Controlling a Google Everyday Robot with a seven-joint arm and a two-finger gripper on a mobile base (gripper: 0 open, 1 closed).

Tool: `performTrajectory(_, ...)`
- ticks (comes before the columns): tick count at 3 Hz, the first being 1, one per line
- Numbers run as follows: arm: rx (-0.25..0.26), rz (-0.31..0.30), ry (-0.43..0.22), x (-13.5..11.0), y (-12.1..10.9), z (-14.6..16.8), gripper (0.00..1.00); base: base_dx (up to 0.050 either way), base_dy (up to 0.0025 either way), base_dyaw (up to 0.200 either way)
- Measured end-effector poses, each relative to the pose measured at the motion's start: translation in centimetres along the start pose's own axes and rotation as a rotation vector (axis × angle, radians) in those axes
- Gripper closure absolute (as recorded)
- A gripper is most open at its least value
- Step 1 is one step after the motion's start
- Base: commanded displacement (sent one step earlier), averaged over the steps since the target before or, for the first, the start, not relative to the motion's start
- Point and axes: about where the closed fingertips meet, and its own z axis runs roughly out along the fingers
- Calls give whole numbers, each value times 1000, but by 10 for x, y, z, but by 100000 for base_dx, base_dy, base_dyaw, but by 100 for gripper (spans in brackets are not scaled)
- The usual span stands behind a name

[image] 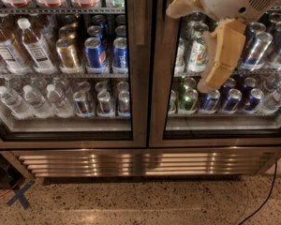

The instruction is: Open right fridge door

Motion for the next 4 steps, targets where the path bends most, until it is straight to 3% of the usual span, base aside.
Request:
performTrajectory(1, 41, 136, -7, 10, -13, 0, 0, 0, 0, 0)
performTrajectory(3, 61, 179, -48, 11, -16, -1, 0, 0, 0, 0)
performTrajectory(4, 126, 220, -135, 22, -13, -6, 0, 0, 0, 0)
